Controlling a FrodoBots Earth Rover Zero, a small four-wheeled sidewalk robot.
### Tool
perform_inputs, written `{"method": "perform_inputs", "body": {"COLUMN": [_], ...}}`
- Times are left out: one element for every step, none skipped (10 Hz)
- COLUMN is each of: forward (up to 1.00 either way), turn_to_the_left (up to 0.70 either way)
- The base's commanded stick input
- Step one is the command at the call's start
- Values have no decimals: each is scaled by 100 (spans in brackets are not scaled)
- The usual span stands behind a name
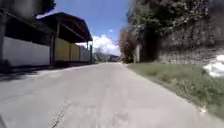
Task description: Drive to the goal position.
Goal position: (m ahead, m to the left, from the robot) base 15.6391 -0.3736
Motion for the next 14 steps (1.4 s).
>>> {"method": "perform_inputs", "body": {"forward": [100, 100, 100, 100, 100, 100, 100, 100, 100, 100, 100, 100, 100, 100], "turn_to_the_left": [0, 0, 3, 3, 3, 3, 3, 3, 3, 3, 3, 3, 3, 3]}}
